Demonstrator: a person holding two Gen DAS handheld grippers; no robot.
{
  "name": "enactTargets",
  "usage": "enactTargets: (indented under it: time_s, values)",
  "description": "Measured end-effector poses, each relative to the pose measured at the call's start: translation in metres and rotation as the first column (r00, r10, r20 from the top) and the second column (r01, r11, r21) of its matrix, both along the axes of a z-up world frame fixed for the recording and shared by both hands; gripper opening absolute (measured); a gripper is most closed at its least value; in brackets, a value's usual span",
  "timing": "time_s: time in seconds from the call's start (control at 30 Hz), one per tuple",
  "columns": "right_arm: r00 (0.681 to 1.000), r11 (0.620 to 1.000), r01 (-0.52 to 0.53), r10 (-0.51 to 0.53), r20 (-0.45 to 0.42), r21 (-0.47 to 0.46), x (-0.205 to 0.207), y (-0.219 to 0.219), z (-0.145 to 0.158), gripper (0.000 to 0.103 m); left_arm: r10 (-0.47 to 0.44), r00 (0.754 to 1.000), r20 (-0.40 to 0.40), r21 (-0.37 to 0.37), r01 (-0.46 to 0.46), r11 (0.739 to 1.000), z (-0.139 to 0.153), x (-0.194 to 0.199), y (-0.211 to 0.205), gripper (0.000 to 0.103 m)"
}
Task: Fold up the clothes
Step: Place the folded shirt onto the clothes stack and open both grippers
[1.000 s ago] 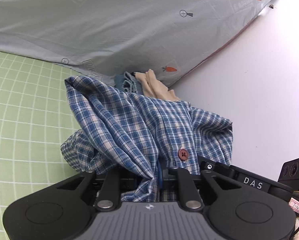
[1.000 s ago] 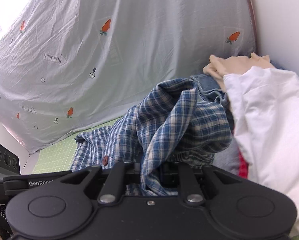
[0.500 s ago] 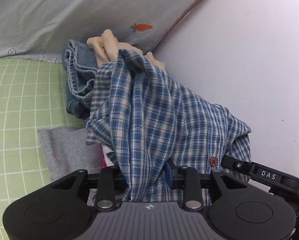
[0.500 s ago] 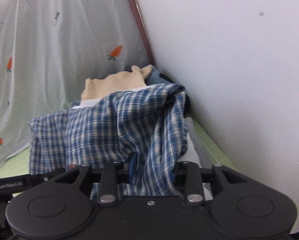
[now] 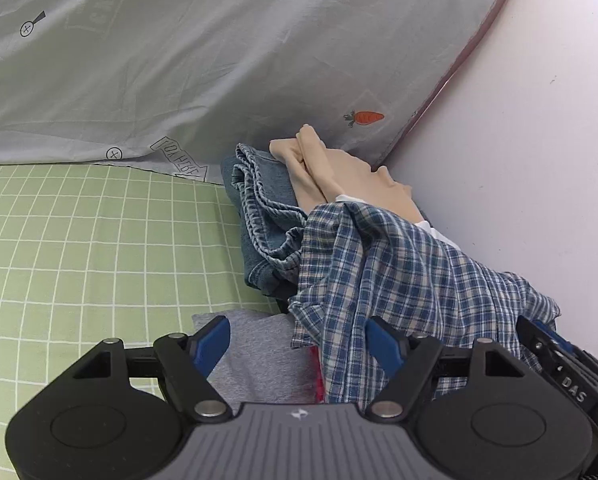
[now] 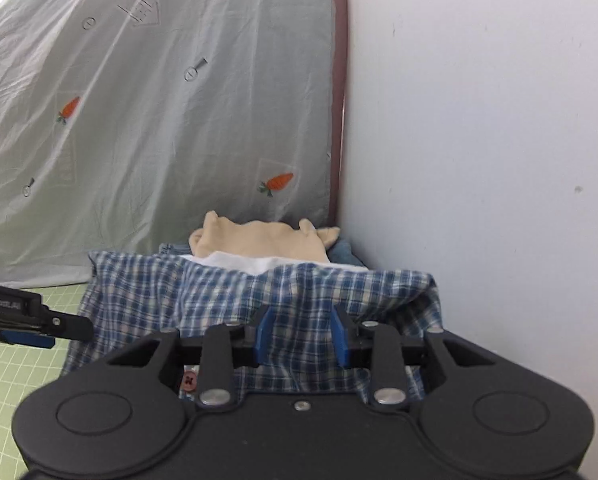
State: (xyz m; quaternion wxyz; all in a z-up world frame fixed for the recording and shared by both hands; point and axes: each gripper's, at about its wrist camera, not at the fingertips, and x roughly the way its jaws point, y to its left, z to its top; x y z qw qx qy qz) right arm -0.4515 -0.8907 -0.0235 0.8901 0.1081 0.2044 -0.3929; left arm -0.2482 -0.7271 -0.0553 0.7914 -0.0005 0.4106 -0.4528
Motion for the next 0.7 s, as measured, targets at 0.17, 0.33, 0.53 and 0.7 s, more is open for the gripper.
enactTargets:
  time_s: [0.17,0.33,0.53,0.7]
  values:
    - [0.99,0.989,0.115,-0.106,-0.094,0.096,0.022,-0.042,-0.043,0.037,-0.015,0.997,0.07,0.023,0.014,1.0,-0.001,-0.006,0.016,0.083]
    - [0.987,0.989,0.129,-0.121,-0.105,0.078,0.012,-0.028,-0.022,0.06,-0.023,0.988,0.153,-0.007,0.025,1.0,0.009,-0.014,0.042,0.097]
    - [0.978,0.976,0.209,-0.209,-0.002,0.062,-0.031,0.024,0.005,0.103,0.076,0.948,0.308,-0.167,-0.025,0.986,0.04,-0.032,0.092,0.103]
    - [0.974,0.973,0.224,-0.226,0.026,0.054,-0.036,0.091,0.019,0.103,0.044,0.944,0.327,-0.161,0.01,0.987,0.061,-0.036,0.134,0.103]
